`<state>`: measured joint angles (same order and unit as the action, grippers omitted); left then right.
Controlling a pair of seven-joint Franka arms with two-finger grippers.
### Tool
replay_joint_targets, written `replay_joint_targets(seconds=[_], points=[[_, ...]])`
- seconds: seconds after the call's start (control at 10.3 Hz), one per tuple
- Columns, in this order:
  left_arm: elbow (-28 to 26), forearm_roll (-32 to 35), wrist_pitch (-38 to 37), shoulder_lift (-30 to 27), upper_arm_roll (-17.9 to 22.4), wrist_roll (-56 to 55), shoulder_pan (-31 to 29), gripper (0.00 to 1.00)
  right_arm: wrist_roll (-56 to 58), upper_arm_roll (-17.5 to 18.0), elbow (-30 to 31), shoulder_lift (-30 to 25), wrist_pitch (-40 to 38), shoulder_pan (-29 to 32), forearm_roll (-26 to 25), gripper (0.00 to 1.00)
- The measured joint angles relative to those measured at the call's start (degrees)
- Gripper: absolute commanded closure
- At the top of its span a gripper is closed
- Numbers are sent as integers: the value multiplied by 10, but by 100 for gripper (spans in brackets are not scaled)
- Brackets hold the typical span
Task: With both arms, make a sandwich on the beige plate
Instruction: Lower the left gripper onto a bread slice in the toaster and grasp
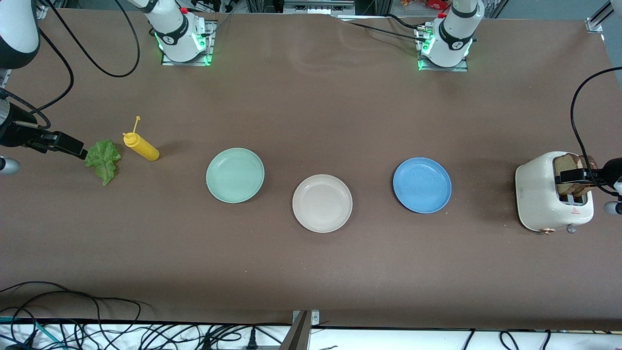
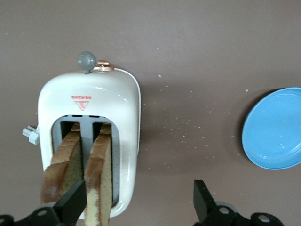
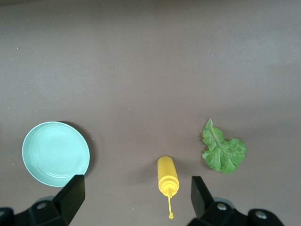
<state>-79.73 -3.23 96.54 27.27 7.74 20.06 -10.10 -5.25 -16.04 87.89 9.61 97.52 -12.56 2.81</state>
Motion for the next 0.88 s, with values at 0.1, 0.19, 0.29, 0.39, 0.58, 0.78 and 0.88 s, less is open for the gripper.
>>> replay_joint_targets(seconds=[0.1,0.19,0.29,0.39,0.58,0.78,0.88], points=[[-1,0,7,2,0,8,-4,0,0,0,0,0,0,0,0,0],[-5,0,16,4,0,12,-6,0,0,0,0,0,0,0,0,0],[-14,0,27,4,0,15,-8,0,0,0,0,0,0,0,0,0],[-22,0,35,4,0,16,-9,0,0,0,0,0,0,0,0,0],[-29,0,40,4,0,17,-11,0,4,0,0,0,0,0,0,0],[-33,0,44,4,-1,17,-12,0,6,0,0,0,0,0,0,0],[-43,0,59,3,-1,17,-12,0,6,0,0,0,0,0,0,0]])
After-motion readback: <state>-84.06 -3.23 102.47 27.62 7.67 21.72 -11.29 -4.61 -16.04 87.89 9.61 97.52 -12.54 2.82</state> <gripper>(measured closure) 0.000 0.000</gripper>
